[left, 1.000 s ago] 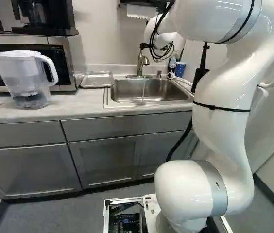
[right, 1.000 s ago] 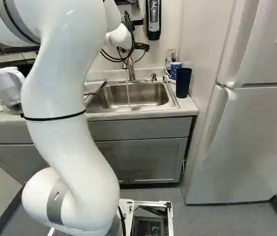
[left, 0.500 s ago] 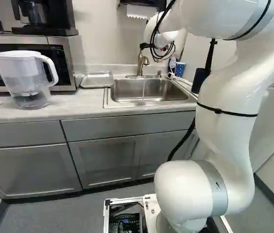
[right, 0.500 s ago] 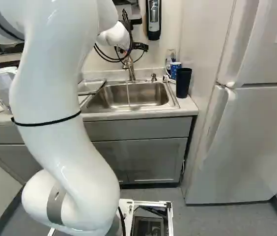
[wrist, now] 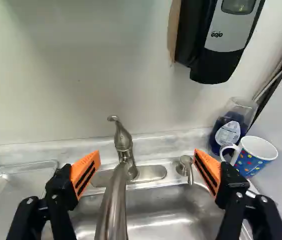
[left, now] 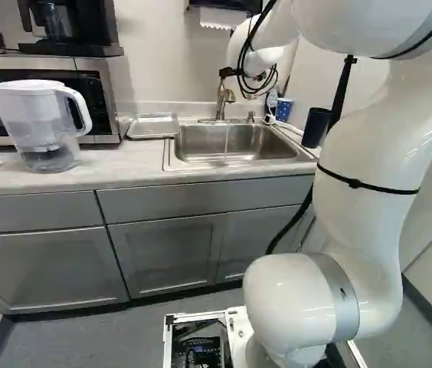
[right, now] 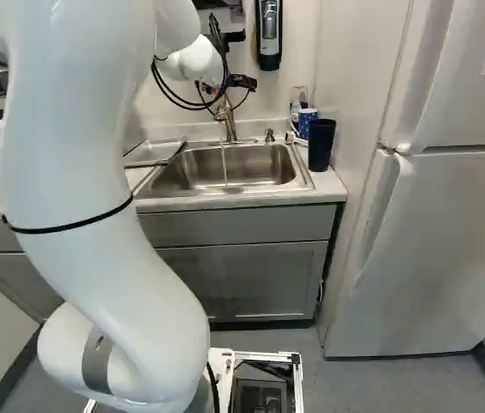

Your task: Rinse the cup and place it in the tray

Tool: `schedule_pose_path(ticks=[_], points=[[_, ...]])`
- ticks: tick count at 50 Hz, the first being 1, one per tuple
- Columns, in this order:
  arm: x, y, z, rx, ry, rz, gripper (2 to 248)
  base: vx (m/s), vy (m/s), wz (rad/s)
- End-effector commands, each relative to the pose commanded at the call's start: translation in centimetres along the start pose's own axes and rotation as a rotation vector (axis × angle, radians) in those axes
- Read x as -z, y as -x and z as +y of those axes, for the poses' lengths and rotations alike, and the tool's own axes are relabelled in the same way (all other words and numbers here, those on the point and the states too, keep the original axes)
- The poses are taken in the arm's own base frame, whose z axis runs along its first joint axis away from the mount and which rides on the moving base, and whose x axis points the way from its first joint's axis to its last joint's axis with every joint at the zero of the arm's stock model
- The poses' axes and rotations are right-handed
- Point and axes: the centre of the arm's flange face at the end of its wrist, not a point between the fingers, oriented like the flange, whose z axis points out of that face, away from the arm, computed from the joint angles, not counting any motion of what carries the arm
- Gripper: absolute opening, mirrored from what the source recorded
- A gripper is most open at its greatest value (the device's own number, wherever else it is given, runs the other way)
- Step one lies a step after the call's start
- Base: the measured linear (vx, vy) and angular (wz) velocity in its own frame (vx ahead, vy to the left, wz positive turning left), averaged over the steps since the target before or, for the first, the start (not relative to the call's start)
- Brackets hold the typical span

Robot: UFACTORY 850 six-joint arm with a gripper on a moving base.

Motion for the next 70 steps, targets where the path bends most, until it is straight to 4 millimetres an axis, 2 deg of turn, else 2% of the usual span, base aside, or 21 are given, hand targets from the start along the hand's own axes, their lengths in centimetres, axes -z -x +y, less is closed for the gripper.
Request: schedule_pose_path(ticks=[35, 70], points=[[4.1, 1.4, -0.9, 0.005, -0.016, -0.039, 247, 0.000, 0.000, 0.000], [7.5, 3.7, -1.7, 0.013, -0.031, -0.183, 247, 0.000, 0.000, 0.000]])
